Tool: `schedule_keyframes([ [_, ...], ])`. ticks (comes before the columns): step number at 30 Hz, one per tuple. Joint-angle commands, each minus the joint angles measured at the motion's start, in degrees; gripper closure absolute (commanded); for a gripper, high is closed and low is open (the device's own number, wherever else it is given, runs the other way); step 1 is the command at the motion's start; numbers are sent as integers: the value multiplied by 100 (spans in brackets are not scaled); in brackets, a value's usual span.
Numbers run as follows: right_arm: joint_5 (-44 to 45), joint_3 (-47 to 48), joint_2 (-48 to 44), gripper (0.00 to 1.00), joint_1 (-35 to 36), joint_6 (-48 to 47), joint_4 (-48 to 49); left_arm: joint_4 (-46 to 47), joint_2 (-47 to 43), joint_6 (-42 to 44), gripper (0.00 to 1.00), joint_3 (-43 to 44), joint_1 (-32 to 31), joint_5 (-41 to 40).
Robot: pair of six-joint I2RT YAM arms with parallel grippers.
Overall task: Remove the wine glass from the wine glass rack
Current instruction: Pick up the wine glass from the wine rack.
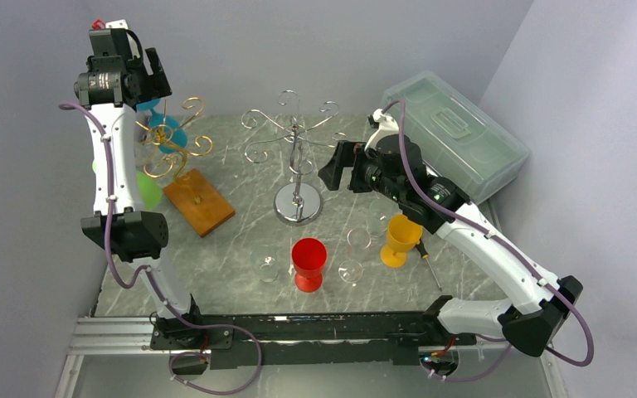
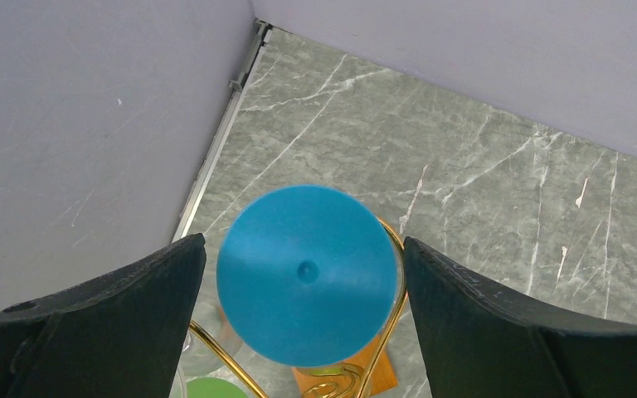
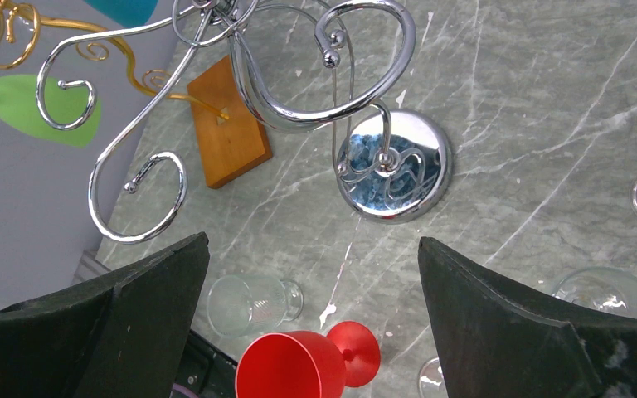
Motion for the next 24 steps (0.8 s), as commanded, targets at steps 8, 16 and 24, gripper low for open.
schedule_keyframes([
  [8,-67,91,-30,0,-23,20,247,264,-132,-46,15,-197,31,77],
  [16,-66,102,-27,0,-21,29,247,314,-182,-56,32,-176,32,215],
  [24,-83,135,-24,0,-21,29,230,634,-388,8,46,-198,32,397],
])
